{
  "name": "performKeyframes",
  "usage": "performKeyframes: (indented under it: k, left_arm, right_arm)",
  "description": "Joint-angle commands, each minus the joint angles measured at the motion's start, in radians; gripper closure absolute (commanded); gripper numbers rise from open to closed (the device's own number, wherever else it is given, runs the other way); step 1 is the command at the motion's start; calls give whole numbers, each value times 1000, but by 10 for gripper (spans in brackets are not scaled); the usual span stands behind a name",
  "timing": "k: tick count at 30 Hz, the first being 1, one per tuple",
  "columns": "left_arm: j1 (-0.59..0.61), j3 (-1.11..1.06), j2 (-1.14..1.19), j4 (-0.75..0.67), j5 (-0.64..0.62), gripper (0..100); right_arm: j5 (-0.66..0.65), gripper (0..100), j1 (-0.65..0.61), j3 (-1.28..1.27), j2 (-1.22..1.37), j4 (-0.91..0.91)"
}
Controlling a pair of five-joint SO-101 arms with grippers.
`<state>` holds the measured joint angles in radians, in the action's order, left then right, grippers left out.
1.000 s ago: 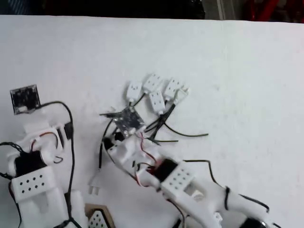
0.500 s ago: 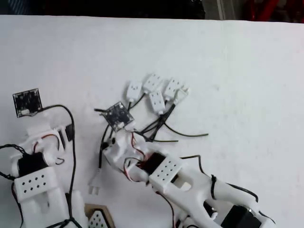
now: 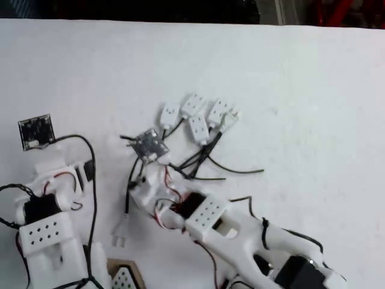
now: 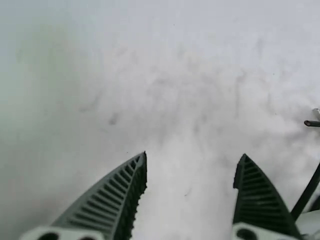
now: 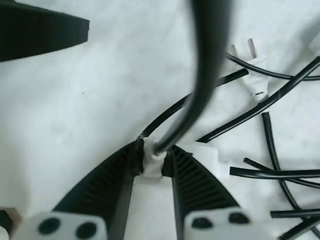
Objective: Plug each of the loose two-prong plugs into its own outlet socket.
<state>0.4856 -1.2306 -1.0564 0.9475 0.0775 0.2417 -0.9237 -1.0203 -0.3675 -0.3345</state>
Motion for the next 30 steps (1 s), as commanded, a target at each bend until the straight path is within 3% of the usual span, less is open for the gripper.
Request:
performKeyframes:
  k: [1, 16, 30]
  left_arm:
    - [10, 5, -19, -20, 2, 721]
    - [10, 3, -19, -20, 3, 721]
    - [10, 3, -19, -20, 3, 721]
  right_arm:
    - [15, 981, -2, 58, 24, -2]
    - [-26, 981, 7, 60, 27, -94]
    - [-199, 981, 179, 60, 25, -116]
